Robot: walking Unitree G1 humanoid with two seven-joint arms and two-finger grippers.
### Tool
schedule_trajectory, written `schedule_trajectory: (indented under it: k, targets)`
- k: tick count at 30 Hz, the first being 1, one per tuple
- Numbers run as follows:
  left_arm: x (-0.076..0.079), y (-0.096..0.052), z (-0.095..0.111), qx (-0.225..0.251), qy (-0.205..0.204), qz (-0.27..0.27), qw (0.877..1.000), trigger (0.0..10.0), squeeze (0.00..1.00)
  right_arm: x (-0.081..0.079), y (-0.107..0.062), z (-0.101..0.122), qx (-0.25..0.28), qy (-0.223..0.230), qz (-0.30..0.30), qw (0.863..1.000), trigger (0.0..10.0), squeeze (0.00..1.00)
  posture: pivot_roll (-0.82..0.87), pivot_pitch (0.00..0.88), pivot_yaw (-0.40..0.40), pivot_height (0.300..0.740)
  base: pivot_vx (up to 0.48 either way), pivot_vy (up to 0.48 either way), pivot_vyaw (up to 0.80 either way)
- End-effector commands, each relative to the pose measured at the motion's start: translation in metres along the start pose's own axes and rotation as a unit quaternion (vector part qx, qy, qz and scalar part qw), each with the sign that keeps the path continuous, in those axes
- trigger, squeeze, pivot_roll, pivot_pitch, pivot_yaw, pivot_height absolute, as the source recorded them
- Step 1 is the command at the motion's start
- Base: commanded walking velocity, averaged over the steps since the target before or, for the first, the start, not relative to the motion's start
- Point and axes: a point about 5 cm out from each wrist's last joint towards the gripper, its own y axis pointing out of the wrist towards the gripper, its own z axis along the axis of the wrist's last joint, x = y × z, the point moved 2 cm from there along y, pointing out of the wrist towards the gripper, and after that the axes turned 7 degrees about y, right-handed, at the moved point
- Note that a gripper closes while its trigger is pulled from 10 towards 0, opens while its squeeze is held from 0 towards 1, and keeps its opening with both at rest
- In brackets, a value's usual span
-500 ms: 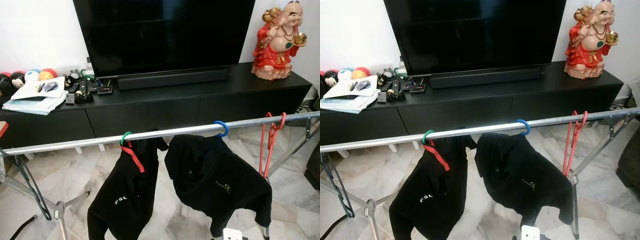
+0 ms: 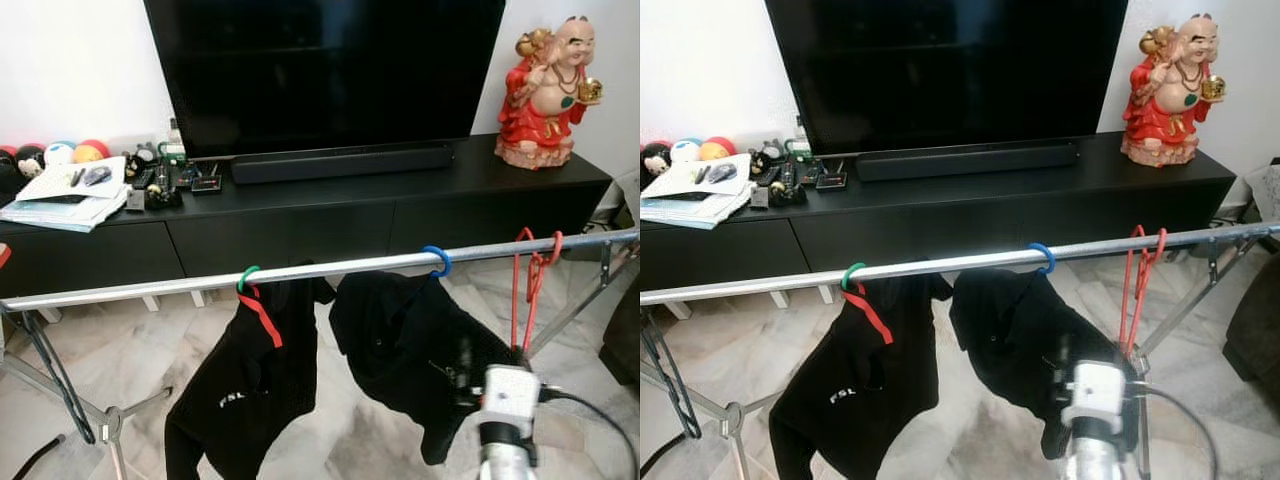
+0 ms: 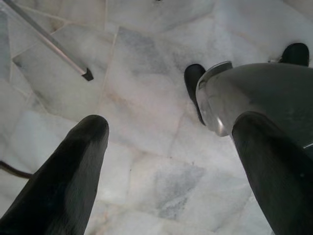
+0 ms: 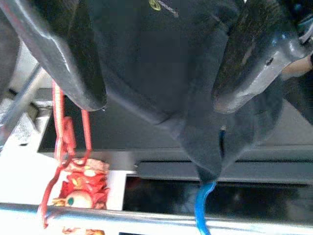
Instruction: Hang hanger
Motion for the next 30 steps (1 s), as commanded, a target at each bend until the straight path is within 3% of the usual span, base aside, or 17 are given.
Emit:
schedule_trajectory:
  k: [1, 3, 6, 9, 14, 20, 25, 29, 30]
  targets:
    - [-0.001, -0.001, -0.008, -0.012, 0.007, 0.001, 1.0, 10.0, 0.0, 0.004, 0.004, 0.0, -0.016, 0.025, -0.017, 0.999, 10.0, 0.0, -0.02, 0.0, 0.05, 0.74, 0.0, 0.0, 0.0]
    - [-0.001, -0.001, -0.008, -0.013, 0.007, 0.001, 1.0, 10.0, 0.0, 0.008, 0.009, -0.002, -0.054, 0.021, -0.031, 0.998, 10.0, 0.0, -0.02, 0.0, 0.055, 0.74, 0.0, 0.0, 0.0]
    - [-0.001, -0.001, -0.009, -0.013, 0.01, 0.0, 1.0, 10.0, 0.0, 0.011, 0.015, -0.001, -0.06, 0.019, -0.029, 0.998, 10.0, 0.0, -0.03, 0.0, 0.06, 0.74, 0.0, 0.0, 0.0]
    - [0.0, -0.001, -0.008, -0.014, 0.014, -0.002, 1.0, 10.0, 0.0, 0.012, 0.032, 0.007, -0.07, 0.001, -0.016, 0.997, 10.0, 0.0, -0.03, 0.0, 0.065, 0.74, 0.0, 0.0, 0.0]
    - [-0.002, -0.001, -0.006, -0.013, 0.017, -0.002, 1.0, 10.0, 0.0, 0.005, 0.068, 0.032, -0.078, -0.009, 0.033, 0.996, 10.0, 0.0, -0.02, 0.0, 0.073, 0.74, 0.0, 0.0, 0.0]
    - [-0.004, -0.001, -0.003, -0.012, 0.018, 0.0, 1.0, 10.0, 0.0, -0.003, 0.091, 0.055, -0.089, -0.039, 0.094, 0.991, 10.0, 0.0, -0.01, 0.0, 0.072, 0.74, 0.0, 0.0, 0.0]
    - [-0.004, 0.0, -0.002, -0.012, 0.017, -0.001, 1.0, 10.0, 0.0, -0.006, 0.094, 0.05, -0.135, -0.067, 0.135, 0.979, 10.0, 0.0, 0.0, 0.0, 0.068, 0.74, 0.0, 0.0, 0.0]
    - [-0.003, 0.0, -0.001, -0.011, 0.015, -0.001, 1.0, 10.0, 0.0, -0.003, 0.09, 0.033, -0.21, -0.1, 0.17, 0.958, 10.0, 0.0, 0.02, 0.0, 0.06, 0.74, 0.0, 0.0, 0.0]
    - [-0.003, 0.0, -0.001, -0.011, 0.015, -0.001, 1.0, 10.0, 0.0, -0.003, 0.09, 0.033, -0.21, -0.1, 0.17, 0.958, 10.0, 0.0, 0.02, 0.0, 0.06, 0.74, 0.0, 0.0, 0.0]
